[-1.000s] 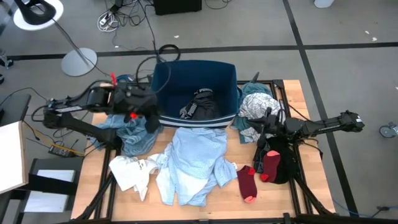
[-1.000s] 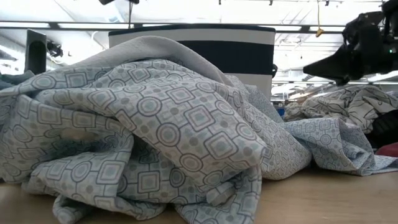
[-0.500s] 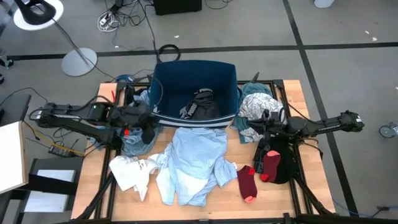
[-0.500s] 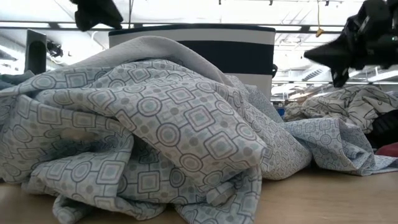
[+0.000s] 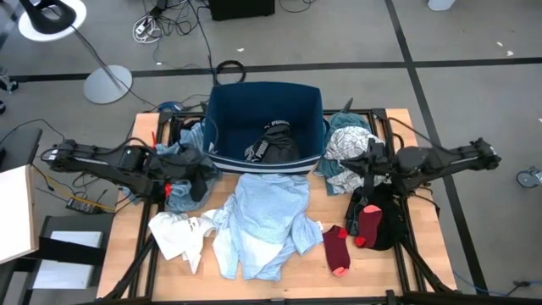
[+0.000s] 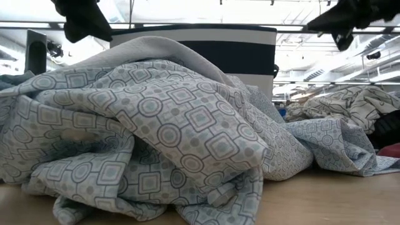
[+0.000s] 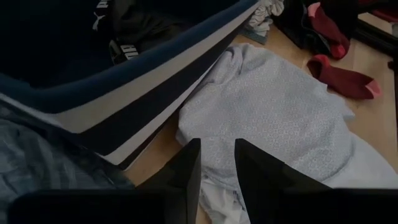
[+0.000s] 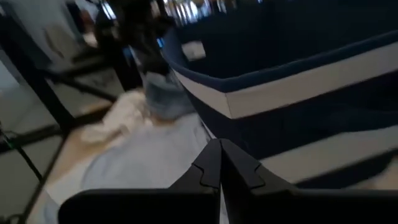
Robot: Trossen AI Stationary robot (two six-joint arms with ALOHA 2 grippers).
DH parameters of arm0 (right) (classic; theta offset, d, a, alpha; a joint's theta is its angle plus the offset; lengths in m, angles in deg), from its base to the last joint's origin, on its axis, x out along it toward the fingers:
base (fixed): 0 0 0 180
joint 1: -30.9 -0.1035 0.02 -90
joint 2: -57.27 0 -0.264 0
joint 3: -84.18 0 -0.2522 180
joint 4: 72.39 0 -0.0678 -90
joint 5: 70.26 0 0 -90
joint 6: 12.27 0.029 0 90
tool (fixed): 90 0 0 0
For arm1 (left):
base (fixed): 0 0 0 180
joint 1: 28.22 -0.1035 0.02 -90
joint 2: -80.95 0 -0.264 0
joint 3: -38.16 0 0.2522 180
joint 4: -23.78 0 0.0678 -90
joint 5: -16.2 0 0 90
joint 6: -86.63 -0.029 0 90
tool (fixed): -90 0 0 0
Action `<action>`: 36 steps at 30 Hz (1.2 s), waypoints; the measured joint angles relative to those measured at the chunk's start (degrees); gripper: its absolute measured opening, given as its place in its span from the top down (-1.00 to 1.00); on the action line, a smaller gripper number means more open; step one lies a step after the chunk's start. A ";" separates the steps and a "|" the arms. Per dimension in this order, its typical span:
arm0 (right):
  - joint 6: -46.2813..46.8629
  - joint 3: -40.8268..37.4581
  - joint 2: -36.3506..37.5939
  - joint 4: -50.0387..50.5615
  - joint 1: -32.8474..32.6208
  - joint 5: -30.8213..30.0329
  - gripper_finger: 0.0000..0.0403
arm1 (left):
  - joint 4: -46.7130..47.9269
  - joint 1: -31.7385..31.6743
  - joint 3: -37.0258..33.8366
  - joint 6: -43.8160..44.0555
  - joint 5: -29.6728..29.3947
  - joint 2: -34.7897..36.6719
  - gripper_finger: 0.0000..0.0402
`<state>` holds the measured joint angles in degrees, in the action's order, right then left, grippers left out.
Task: Sort clothes
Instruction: Put the blue shirt into the bin
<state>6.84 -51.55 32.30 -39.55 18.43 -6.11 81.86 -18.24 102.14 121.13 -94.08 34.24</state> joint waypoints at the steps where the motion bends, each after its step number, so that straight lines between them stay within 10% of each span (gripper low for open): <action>1: 0.72 2.25 -1.51 2.93 -0.05 -0.02 0.99 | 0.03 0.00 0.00 0.00 -0.05 0.06 0.48; 13: 8.95 22.29 -15.11 29.90 0.39 -0.14 0.98 | 0.59 0.00 0.00 -0.07 -0.06 0.32 0.49; 36: 13.87 24.35 -17.80 37.34 0.96 0.53 0.98 | 0.79 0.00 0.00 -0.83 -0.09 0.30 0.49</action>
<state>20.70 -27.21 14.51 -2.21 19.39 -5.58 82.66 -18.24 102.14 120.30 -94.17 34.54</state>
